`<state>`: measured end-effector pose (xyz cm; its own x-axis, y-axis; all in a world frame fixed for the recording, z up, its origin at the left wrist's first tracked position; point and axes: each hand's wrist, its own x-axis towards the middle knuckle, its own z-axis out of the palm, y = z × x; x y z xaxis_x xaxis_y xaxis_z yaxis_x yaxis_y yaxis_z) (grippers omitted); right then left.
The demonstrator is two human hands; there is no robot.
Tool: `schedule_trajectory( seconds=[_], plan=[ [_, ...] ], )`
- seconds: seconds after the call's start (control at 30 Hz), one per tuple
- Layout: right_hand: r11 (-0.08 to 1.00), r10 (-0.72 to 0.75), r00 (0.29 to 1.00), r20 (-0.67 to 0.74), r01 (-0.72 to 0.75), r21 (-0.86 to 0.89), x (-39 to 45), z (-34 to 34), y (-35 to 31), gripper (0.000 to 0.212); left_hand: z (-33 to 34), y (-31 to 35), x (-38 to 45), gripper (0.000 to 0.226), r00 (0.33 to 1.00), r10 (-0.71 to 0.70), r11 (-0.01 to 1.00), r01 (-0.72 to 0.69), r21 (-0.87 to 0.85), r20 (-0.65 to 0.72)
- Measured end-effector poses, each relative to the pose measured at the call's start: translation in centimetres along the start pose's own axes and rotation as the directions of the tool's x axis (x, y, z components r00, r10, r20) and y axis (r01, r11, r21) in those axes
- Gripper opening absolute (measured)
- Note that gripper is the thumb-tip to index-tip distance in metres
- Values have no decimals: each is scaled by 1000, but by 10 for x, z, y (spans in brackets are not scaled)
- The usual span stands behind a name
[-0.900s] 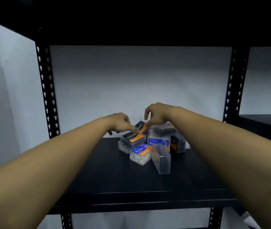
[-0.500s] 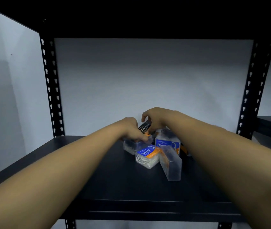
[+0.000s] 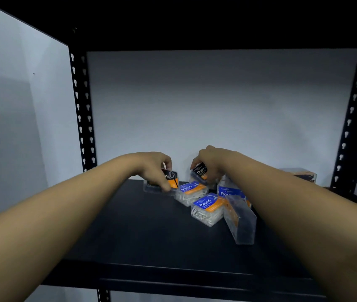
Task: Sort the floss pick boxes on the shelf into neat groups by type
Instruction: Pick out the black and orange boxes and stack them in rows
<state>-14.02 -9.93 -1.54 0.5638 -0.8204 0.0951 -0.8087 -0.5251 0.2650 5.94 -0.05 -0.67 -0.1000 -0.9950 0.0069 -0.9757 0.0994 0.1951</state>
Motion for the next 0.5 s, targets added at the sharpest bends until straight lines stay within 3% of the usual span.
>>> schedule_trajectory(
  seconds=[0.17,0.33,0.5],
  plan=[
    [999,-32,993,-116,33,5,2,0,3,79,1,-12,-3,61,999,42,999,-42,-1,-4],
    [995,-40,982,-186,56,79,-7,-11,0,78,-6,-16,-12,52,992,116,991,-119,-56,-49],
    [963,-60,980,-189,107,247,-23,-31,-16,74,-19,-25,-27,49,982,160,967,-176,-185,-98]
  ],
)
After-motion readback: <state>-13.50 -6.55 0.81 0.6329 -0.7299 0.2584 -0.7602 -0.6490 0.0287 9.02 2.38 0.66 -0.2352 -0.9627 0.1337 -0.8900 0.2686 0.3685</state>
